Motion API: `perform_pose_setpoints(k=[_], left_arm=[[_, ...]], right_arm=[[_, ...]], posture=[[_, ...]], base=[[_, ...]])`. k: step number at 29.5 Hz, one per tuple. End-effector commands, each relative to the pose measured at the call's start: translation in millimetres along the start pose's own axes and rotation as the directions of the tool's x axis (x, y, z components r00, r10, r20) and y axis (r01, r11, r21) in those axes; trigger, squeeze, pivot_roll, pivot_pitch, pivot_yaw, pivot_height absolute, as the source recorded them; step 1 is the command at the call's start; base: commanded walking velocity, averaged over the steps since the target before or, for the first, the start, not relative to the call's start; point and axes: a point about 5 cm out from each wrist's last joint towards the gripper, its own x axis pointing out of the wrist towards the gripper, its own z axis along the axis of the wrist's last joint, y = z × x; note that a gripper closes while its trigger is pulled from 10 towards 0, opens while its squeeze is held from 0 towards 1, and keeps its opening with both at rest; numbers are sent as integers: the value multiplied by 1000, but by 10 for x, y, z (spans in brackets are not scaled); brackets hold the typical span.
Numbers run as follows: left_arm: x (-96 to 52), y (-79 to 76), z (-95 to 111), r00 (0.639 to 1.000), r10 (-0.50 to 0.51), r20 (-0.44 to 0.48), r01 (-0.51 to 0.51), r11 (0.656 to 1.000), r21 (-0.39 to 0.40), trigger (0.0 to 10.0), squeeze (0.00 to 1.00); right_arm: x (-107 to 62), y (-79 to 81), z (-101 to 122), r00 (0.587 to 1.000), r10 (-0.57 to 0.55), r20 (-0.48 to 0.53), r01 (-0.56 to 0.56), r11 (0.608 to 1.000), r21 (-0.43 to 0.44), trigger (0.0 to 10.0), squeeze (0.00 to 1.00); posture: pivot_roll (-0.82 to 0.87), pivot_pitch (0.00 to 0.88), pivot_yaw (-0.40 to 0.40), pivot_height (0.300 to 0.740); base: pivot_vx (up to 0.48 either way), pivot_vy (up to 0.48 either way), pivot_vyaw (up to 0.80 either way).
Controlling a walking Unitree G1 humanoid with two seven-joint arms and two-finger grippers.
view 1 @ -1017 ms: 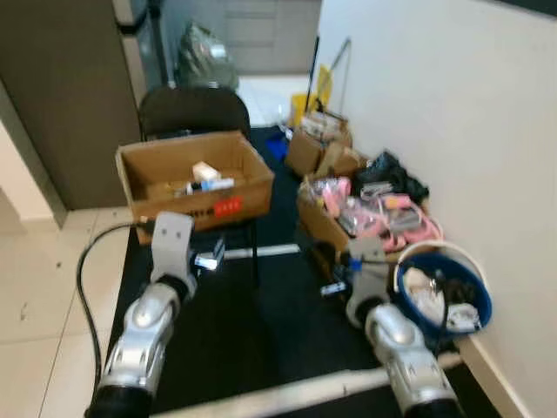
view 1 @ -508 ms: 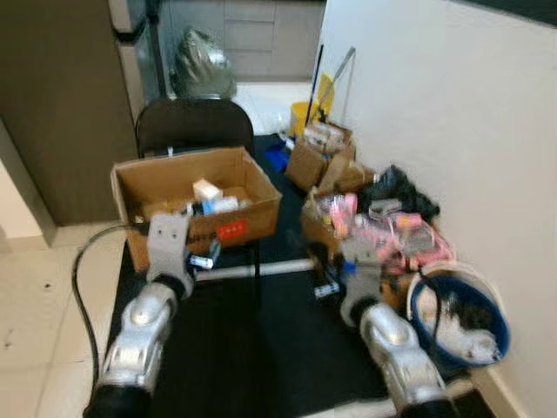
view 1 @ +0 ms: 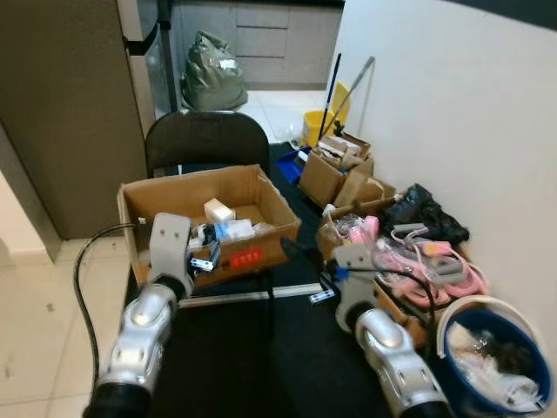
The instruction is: Picking trash to rubbish bin
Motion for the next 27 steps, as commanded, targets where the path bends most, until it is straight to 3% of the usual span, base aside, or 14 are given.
perform_pose_setpoints(k=[1, 27], left_arm=[[-27, 40, -55, 1000, 11, -28, -11, 1000, 9, 10000, 0], [-10, 39, -35, 1000, 13, -23, -13, 1000, 6, 10000, 0]], right_arm=[[-4, 5, -16, 1000, -8, 4, 8, 1000, 7, 10000, 0], [28, 25, -18, 1000, 7, 3, -7, 1000, 8, 10000, 0]], posture=[[-58, 30, -56, 740], [-47, 50, -71, 740]], base=[[412, 0, 0], [411, 0, 0]])
